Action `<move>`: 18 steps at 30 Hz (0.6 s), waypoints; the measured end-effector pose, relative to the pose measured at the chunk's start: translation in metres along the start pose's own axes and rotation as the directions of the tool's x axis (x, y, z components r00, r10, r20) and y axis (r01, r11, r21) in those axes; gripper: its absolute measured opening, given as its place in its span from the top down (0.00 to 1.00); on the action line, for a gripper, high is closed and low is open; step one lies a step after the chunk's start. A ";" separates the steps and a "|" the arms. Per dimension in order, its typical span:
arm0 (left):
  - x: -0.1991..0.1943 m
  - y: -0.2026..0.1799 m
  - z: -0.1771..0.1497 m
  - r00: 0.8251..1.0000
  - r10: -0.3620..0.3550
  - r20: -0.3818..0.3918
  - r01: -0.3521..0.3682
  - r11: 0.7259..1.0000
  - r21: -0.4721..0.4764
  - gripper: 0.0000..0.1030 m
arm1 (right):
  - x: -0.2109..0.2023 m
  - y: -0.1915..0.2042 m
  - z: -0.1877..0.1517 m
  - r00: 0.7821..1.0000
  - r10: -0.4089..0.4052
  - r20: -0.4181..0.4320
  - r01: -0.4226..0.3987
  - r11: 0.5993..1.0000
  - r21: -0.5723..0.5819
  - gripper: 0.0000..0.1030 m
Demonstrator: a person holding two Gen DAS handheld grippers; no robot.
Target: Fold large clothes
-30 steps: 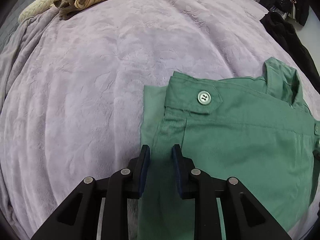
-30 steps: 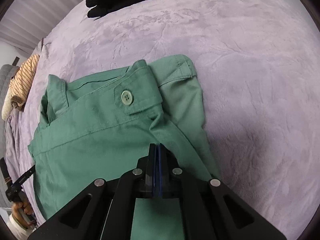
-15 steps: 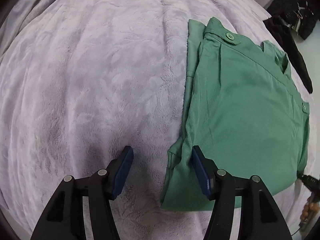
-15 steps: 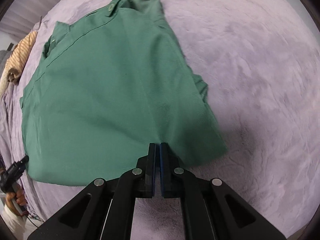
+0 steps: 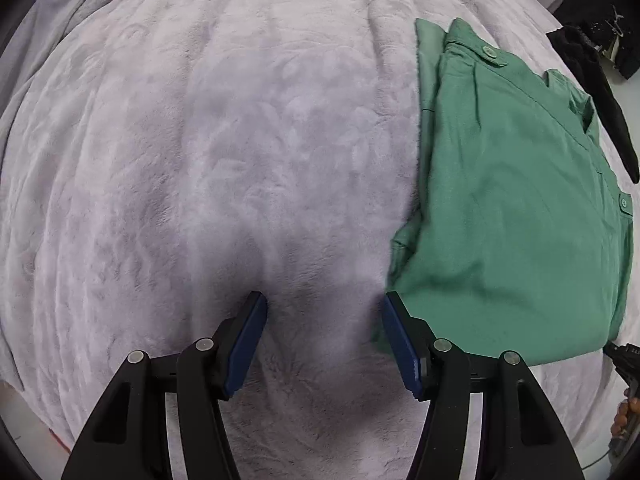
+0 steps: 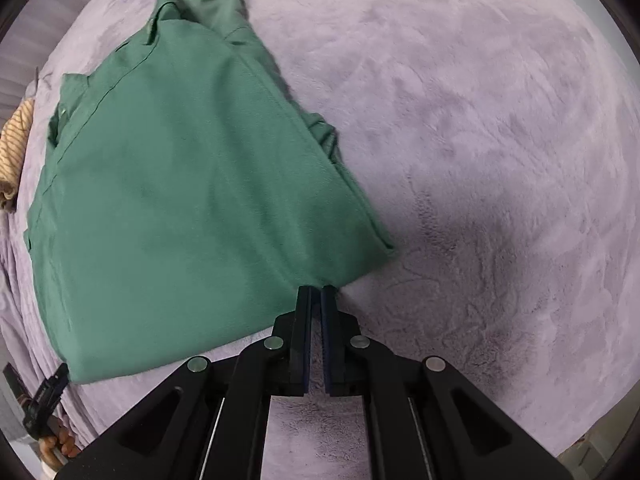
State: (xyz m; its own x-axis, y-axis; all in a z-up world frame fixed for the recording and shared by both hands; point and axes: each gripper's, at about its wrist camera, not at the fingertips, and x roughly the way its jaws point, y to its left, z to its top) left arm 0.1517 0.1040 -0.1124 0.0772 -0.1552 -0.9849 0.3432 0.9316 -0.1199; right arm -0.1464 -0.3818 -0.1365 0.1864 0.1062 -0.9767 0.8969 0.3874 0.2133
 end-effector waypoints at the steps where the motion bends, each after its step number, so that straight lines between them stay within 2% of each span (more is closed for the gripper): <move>1: 0.001 0.014 -0.007 1.000 0.019 -0.012 -0.019 1.000 -0.009 0.40 | -0.003 -0.004 -0.001 1.000 -0.007 -0.001 0.007 1.000 0.011 0.96; 4: -0.006 0.024 -0.015 1.000 0.019 -0.021 -0.019 0.999 -0.035 0.40 | -0.010 -0.007 -0.009 0.999 -0.042 -0.005 0.042 0.999 0.013 0.95; 7: -0.022 0.013 -0.021 0.999 0.043 -0.001 -0.043 0.999 0.012 0.40 | -0.024 -0.007 -0.026 1.000 -0.013 0.004 0.013 1.000 0.013 0.95; 10: -0.034 0.000 -0.026 1.000 0.022 0.001 -0.022 0.999 0.035 0.40 | -0.034 0.008 -0.040 1.000 0.008 0.006 -0.008 1.000 -0.023 0.94; 12: -0.039 -0.013 -0.028 1.000 0.010 -0.001 -0.010 0.999 0.042 0.40 | -0.038 0.021 -0.047 1.000 0.030 0.003 -0.030 0.999 -0.037 0.90; 14: -0.046 -0.018 -0.030 1.000 0.001 -0.003 0.000 0.999 0.052 0.40 | -0.040 0.038 -0.050 0.998 0.056 -0.002 -0.056 0.997 -0.047 0.82; 16: -0.047 -0.031 -0.028 1.000 -0.002 -0.008 0.003 0.998 0.067 0.40 | -0.041 0.051 -0.056 0.998 0.070 -0.007 -0.070 0.995 -0.065 0.54; 18: -0.055 -0.037 -0.033 1.000 -0.004 -0.015 0.005 0.997 0.079 0.39 | -0.043 0.063 -0.061 0.996 0.083 -0.012 -0.084 0.992 -0.091 0.48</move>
State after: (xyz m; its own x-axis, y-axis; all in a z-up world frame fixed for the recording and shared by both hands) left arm 0.1043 0.0892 -0.0581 0.0616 -0.1540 -0.9861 0.4162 0.9020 -0.1149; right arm -0.1222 -0.3056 -0.0793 0.2552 0.1492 -0.9553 0.8379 0.4588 0.2955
